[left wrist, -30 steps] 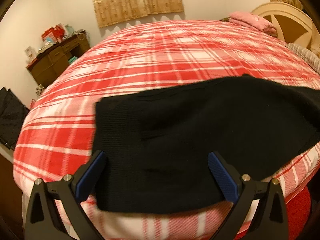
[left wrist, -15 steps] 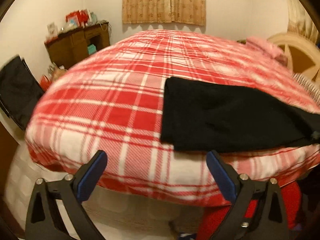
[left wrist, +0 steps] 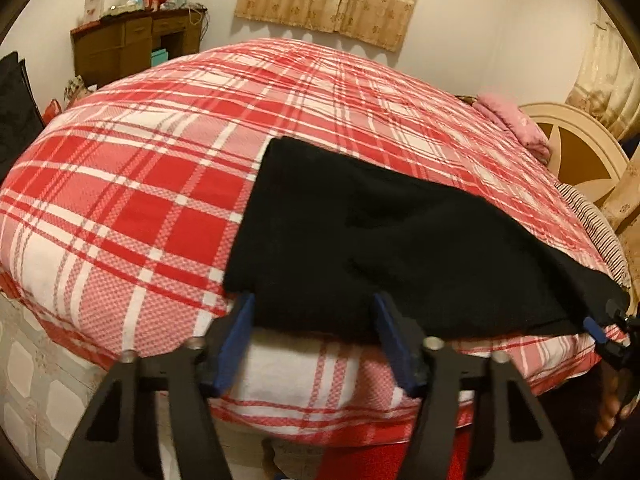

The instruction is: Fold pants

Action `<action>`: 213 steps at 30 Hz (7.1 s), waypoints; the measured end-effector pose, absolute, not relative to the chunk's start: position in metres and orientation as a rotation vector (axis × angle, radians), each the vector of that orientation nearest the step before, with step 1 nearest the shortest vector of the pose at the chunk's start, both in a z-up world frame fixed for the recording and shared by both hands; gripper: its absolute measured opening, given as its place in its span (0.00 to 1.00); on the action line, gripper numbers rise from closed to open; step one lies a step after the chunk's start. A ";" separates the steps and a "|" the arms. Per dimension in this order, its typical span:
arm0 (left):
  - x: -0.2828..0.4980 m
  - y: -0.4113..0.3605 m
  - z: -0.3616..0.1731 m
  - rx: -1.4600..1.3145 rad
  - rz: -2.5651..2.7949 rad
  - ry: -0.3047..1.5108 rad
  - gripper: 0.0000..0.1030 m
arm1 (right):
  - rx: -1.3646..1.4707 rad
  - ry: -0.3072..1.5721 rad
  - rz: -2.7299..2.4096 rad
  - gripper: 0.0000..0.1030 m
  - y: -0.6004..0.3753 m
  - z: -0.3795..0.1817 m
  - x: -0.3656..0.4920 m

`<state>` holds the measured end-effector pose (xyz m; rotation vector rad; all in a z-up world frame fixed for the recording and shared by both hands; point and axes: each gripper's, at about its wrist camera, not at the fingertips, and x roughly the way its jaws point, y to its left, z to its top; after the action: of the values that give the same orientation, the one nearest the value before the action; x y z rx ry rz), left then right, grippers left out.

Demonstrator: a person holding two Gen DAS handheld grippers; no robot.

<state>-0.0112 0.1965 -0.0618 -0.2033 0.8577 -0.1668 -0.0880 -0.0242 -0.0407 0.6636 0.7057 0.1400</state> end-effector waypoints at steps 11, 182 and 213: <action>-0.018 0.211 -0.060 -0.366 -0.155 0.864 0.50 | 0.660 0.726 0.156 0.73 -0.018 -0.042 -0.083; 0.049 0.129 -0.044 0.077 0.001 0.770 1.00 | 0.475 0.596 -0.241 0.68 -0.053 0.007 -0.091; 0.040 0.047 -0.076 0.075 -0.139 0.855 1.00 | 0.436 0.487 -0.947 0.61 -0.296 0.010 -0.230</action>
<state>0.0405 0.0467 -0.0759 0.0749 0.8546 -0.1394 -0.2300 -0.2963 0.0095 0.4360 0.4867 -0.9467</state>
